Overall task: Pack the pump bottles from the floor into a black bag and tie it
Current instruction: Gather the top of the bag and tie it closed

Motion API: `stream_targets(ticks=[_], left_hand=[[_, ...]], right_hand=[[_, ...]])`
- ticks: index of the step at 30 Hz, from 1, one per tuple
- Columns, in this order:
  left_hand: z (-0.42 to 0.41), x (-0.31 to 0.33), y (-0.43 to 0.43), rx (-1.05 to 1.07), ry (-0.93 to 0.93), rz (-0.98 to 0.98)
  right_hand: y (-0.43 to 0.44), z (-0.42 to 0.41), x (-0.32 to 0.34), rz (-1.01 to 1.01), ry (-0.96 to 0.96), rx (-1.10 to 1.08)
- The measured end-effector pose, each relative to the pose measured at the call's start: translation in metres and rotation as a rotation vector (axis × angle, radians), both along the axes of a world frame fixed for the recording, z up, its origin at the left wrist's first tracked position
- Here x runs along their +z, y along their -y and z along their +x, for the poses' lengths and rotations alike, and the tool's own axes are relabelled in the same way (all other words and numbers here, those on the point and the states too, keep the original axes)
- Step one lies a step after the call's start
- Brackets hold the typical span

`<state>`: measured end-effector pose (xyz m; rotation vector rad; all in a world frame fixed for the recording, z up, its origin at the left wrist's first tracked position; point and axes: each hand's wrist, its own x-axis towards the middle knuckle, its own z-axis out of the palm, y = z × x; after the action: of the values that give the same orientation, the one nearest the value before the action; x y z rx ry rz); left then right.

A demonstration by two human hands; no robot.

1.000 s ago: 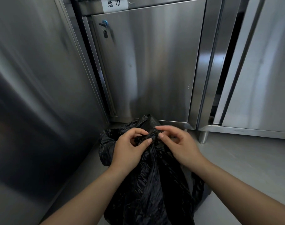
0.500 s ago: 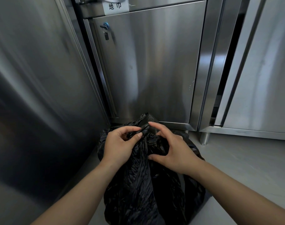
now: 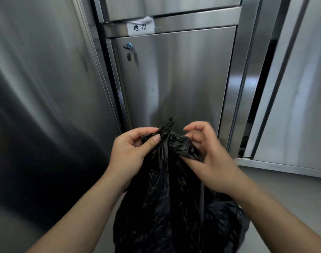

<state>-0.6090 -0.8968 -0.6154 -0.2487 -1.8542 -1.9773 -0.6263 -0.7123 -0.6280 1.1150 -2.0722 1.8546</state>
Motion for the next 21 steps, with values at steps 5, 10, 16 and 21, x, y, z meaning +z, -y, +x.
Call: stream_targets(ticks=[5, 10, 16, 21], left_hand=[[0.003, -0.041, 0.004, 0.012, 0.275, 0.038], [0.002, -0.053, 0.0, 0.009, 0.366, 0.096], [0.002, -0.046, 0.001, -0.02, 0.438, 0.048], [0.007, -0.042, 0.009, -0.107, 0.451, -0.251]], right_hand=[[-0.003, -0.001, -0.036, 0.22, 0.15, 0.072], [-0.003, -0.002, -0.042, 0.246, 0.058, -0.03], [-0.004, -0.007, -0.032, 0.383, -0.129, -0.217], [-0.007, -0.006, -0.041, 0.392, -0.105, -0.21]])
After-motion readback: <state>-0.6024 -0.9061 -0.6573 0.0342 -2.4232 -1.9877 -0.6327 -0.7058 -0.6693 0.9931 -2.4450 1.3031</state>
